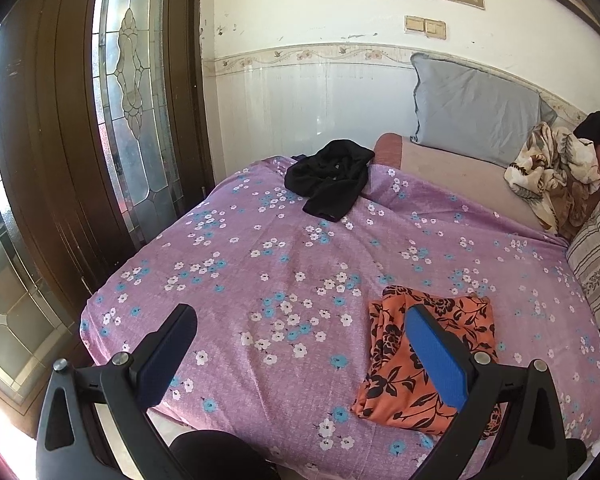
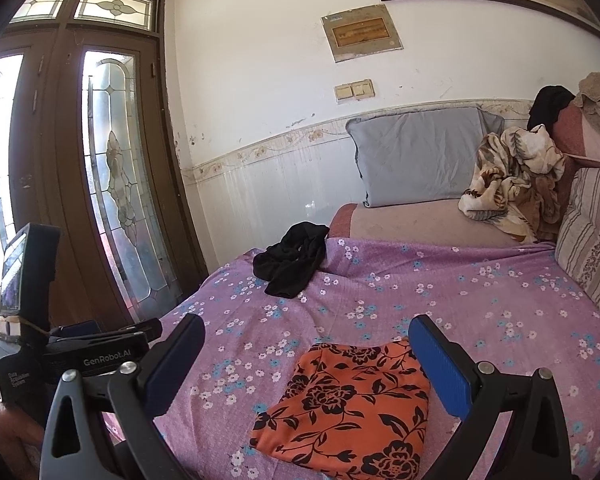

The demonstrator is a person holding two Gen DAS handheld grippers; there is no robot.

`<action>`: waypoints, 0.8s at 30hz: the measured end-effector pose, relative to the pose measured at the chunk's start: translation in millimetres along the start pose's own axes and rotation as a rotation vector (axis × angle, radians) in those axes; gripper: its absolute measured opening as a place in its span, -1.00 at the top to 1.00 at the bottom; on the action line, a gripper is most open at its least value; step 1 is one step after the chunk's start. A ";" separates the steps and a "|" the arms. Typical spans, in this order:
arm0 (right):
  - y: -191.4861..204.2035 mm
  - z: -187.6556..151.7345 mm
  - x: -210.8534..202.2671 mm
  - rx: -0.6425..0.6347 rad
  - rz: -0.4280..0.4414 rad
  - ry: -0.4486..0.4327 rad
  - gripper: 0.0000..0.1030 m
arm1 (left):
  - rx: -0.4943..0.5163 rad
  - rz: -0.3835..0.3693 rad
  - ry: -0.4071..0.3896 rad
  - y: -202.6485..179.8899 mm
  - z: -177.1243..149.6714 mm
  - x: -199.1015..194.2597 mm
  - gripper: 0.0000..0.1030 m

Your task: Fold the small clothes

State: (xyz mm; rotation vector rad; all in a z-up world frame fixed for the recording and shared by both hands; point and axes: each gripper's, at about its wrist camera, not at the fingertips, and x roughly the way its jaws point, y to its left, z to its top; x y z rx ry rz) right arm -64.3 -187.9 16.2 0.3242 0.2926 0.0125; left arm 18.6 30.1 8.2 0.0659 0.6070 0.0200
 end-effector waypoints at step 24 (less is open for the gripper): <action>-3.2 -14.2 6.1 -0.022 -0.054 0.059 -1.00 | 0.002 -0.016 0.026 2.4 -4.4 8.8 -1.00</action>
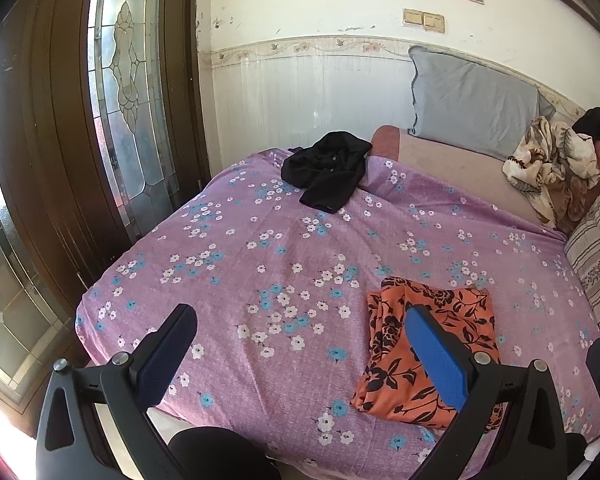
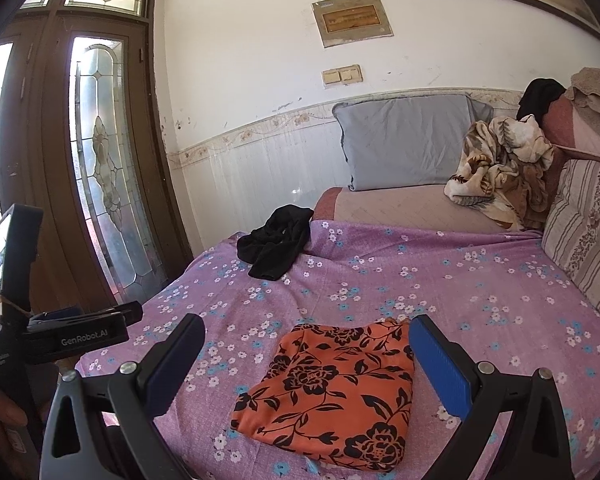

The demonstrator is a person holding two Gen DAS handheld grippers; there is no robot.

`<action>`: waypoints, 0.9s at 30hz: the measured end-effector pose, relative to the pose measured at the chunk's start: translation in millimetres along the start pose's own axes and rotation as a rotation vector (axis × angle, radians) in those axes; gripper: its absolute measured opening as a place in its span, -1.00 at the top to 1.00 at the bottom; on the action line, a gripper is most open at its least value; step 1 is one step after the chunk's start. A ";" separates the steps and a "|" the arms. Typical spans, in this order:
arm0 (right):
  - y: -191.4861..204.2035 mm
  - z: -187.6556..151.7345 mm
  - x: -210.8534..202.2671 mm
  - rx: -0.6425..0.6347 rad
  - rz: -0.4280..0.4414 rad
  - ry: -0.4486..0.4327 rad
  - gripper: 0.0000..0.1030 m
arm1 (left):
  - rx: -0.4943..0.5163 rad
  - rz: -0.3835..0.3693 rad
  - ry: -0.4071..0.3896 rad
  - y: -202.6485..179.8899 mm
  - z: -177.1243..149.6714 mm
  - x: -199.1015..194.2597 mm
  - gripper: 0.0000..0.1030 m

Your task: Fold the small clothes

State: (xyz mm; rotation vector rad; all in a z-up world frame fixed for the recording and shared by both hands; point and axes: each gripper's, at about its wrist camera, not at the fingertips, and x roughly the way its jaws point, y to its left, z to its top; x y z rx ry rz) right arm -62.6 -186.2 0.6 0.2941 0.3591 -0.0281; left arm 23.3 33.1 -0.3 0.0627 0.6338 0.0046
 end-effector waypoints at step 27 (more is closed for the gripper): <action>41.6 22.2 40.5 -0.042 0.049 0.013 -1.00 | -0.076 0.047 0.022 41.3 20.8 31.5 -1.00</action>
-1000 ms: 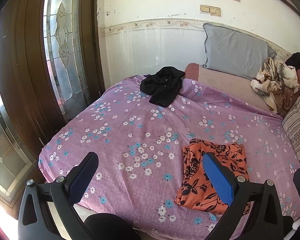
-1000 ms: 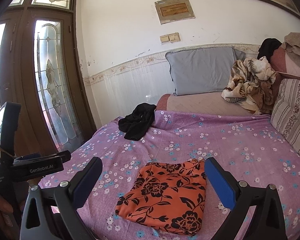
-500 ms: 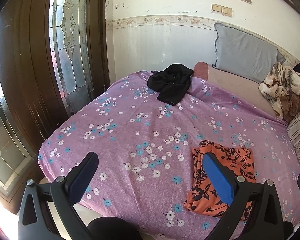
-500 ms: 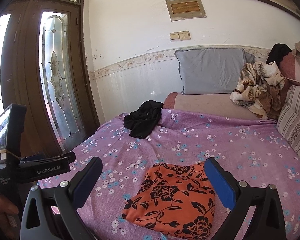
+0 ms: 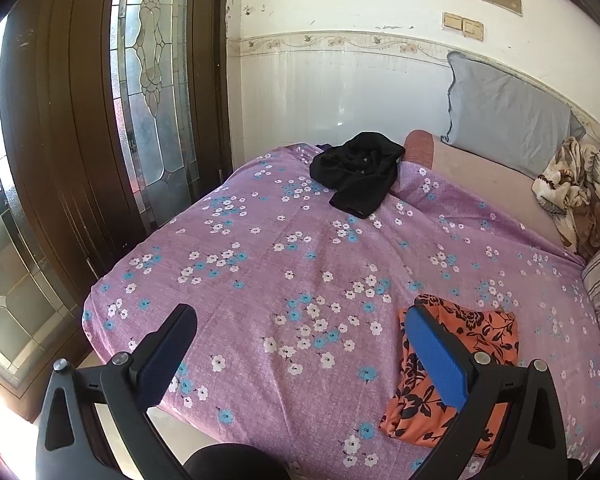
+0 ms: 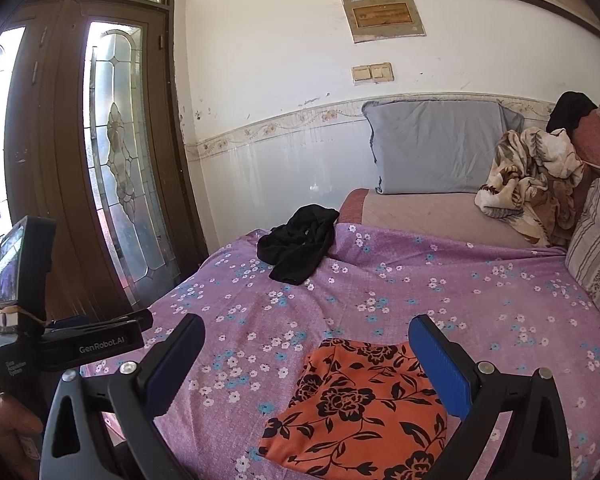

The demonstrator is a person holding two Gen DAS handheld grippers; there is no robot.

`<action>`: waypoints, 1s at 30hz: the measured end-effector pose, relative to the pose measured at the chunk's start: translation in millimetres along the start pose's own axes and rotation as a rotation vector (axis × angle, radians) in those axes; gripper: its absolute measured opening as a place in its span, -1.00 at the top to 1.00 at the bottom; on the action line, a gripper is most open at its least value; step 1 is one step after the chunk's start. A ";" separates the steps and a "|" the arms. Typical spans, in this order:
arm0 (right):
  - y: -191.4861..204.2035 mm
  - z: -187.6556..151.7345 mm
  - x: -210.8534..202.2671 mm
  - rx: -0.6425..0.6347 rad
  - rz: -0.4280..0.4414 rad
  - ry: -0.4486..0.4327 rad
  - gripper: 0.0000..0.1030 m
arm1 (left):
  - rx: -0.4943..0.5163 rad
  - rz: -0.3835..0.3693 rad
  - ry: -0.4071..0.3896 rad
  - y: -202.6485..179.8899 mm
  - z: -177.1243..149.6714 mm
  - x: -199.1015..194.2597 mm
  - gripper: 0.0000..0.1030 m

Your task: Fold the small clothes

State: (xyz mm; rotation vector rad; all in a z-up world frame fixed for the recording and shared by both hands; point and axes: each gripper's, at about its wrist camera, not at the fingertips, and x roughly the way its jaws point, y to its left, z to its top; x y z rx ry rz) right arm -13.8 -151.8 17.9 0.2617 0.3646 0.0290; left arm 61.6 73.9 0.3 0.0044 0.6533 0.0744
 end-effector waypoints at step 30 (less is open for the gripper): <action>-22.8 9.5 -95.1 0.041 -0.020 -0.128 -1.00 | 0.040 -0.001 -0.129 -10.0 1.5 -99.2 -1.00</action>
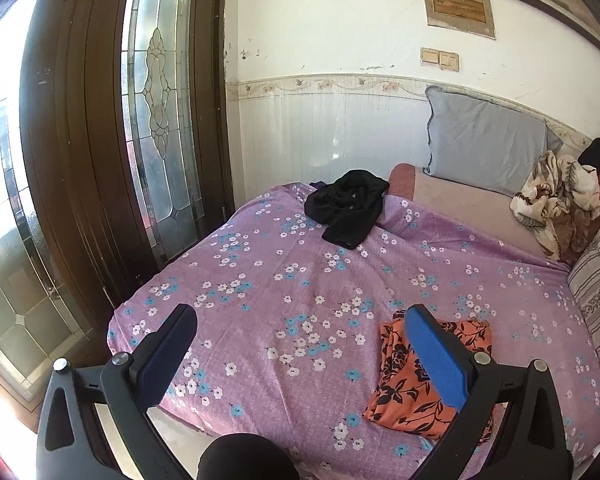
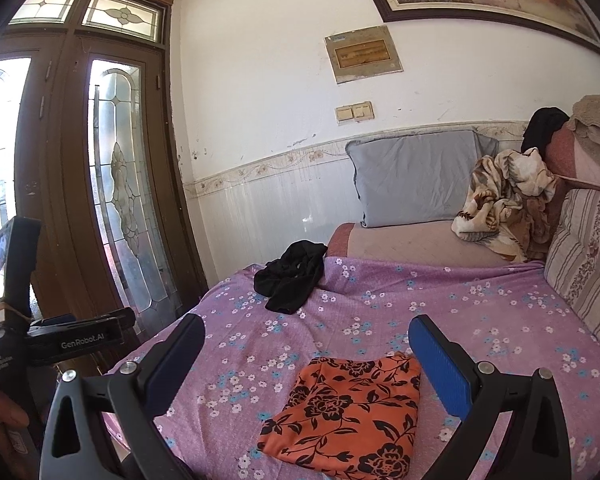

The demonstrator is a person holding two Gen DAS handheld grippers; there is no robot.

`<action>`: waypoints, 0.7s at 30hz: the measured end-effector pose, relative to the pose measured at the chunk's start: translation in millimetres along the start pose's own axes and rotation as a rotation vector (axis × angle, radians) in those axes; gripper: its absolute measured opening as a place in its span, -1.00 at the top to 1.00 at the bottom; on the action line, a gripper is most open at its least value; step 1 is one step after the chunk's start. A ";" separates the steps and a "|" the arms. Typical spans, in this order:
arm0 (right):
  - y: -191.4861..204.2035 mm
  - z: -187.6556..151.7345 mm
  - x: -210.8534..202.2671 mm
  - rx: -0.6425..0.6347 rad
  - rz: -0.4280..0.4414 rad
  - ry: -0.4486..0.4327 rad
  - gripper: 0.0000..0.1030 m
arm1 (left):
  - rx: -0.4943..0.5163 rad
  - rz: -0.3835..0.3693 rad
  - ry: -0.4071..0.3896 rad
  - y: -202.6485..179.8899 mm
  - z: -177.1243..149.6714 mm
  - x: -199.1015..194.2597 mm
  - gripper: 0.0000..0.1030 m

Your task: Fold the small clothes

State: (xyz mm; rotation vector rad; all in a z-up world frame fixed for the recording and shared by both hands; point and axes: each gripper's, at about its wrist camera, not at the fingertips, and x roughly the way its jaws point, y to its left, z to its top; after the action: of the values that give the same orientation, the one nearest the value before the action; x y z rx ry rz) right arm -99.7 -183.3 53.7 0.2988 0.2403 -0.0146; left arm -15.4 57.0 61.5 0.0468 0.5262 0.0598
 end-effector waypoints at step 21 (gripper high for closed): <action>-36.4 3.8 81.8 0.057 -0.036 0.079 -1.00 | 0.000 0.013 0.062 -26.2 22.8 79.2 -1.00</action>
State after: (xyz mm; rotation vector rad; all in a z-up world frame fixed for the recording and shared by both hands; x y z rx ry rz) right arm -21.1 -217.5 27.3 0.3527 0.3245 -0.0451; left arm 65.7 35.7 40.0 0.0480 0.5876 0.0737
